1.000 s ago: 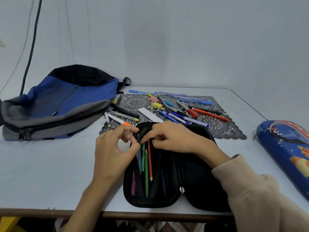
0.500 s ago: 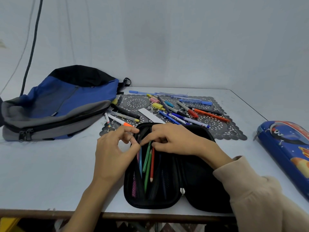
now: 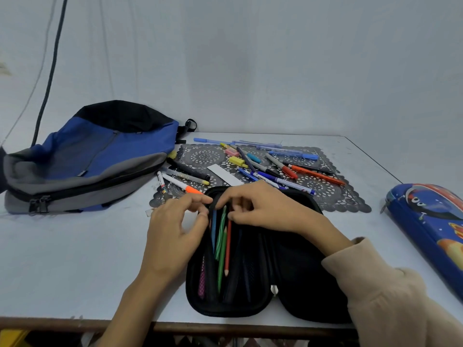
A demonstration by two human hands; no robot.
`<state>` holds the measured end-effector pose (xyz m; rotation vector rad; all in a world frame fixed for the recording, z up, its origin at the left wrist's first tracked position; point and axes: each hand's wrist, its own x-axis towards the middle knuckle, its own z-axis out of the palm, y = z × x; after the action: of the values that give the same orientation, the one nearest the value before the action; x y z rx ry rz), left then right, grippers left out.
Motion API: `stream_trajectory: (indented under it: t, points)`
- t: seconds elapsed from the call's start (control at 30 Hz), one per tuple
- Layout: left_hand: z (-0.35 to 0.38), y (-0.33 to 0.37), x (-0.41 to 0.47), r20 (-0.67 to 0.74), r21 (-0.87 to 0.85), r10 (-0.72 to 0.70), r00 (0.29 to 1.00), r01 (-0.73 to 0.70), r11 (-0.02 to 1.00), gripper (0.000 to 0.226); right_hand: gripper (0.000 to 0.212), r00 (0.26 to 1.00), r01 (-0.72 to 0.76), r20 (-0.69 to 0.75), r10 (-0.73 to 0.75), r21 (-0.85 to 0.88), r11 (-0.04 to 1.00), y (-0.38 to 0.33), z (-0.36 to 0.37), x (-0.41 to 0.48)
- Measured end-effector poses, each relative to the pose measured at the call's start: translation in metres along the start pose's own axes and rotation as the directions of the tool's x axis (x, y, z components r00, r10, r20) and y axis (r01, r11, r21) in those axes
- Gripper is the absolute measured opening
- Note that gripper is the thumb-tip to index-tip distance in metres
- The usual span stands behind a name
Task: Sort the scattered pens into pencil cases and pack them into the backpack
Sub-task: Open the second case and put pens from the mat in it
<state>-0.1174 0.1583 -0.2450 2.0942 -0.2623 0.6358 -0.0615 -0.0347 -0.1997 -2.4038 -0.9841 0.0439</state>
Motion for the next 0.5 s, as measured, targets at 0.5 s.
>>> stream_trajectory:
  t: [0.5]
  points:
    - [-0.010, -0.020, -0.008, 0.267, 0.052, -0.099, 0.959, 0.089, 0.995, 0.059, 0.011, 0.988, -0.031, -0.137, 0.066, 0.242, 0.970, 0.008, -0.015, -0.009]
